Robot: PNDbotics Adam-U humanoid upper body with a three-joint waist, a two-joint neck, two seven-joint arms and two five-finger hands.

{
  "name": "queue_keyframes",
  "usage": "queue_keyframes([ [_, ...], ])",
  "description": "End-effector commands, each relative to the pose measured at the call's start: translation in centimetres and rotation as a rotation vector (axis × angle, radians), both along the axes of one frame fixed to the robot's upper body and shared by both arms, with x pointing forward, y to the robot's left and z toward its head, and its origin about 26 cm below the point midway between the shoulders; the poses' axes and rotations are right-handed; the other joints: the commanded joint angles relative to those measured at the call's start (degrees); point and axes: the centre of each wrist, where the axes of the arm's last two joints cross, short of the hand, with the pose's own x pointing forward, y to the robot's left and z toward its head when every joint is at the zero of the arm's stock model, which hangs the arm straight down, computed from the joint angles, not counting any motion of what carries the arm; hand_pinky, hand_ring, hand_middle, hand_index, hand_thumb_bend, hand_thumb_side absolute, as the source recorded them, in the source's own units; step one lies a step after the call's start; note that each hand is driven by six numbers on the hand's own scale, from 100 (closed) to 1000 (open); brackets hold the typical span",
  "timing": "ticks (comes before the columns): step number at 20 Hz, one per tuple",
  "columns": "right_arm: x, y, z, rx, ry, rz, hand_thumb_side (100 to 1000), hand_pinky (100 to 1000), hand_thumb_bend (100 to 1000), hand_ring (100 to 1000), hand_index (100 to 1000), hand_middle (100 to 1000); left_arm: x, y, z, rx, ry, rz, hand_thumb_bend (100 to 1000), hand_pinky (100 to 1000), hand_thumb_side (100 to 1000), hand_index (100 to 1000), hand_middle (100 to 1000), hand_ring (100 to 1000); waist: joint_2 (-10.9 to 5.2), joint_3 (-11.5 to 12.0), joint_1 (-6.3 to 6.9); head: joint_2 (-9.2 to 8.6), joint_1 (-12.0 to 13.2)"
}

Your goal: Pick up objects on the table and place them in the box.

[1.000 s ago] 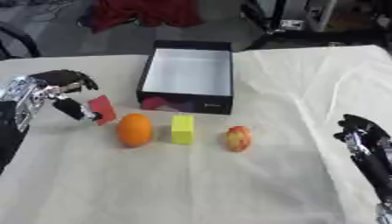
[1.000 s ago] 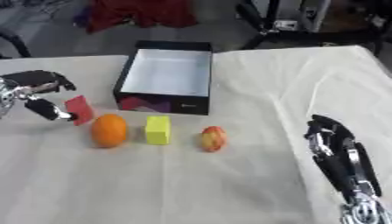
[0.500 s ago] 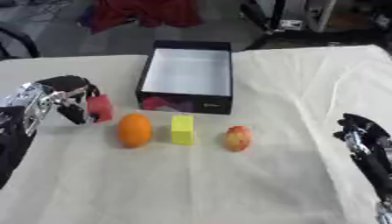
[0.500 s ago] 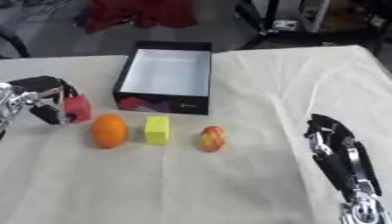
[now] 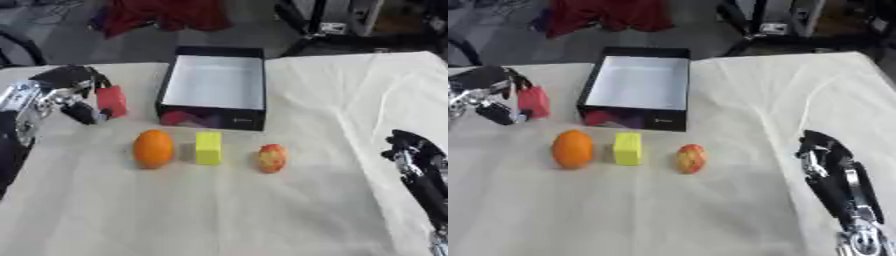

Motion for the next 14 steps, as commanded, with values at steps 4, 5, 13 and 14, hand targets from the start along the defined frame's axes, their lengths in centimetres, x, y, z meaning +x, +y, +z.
queue_keyframes([
  [4, 0.1, -0.1, 0.5, -0.009, -0.015, 0.009, 685, 744, 100, 652, 808, 706, 0.3, -2.9, 5.6, -0.037, -0.137, -0.074, 160, 686, 291, 677, 496, 497, -1.62, -0.6, 0.33, -0.09, 0.1],
  [5, 0.2, 0.0, 0.5, -0.009, -0.014, 0.013, 676, 744, 100, 652, 808, 705, 0.6, -4.0, 5.6, -0.036, -0.133, -0.105, 161, 690, 295, 682, 502, 503, -1.63, -0.8, 0.28, -0.09, 0.2],
  [13, 0.5, 0.6, 0.7, 0.004, -0.023, 0.051, 683, 745, 100, 652, 808, 705, 2.3, -10.1, 1.7, -0.026, -0.028, -0.218, 176, 700, 336, 710, 543, 538, -1.46, -3.0, -0.46, -0.09, 1.4],
  [14, 0.5, 0.7, 0.7, 0.006, -0.024, 0.055, 683, 745, 100, 652, 808, 705, 2.5, -10.4, 0.9, -0.025, -0.011, -0.215, 179, 701, 340, 714, 550, 544, -1.45, -3.3, -0.49, -0.09, 1.5],
])
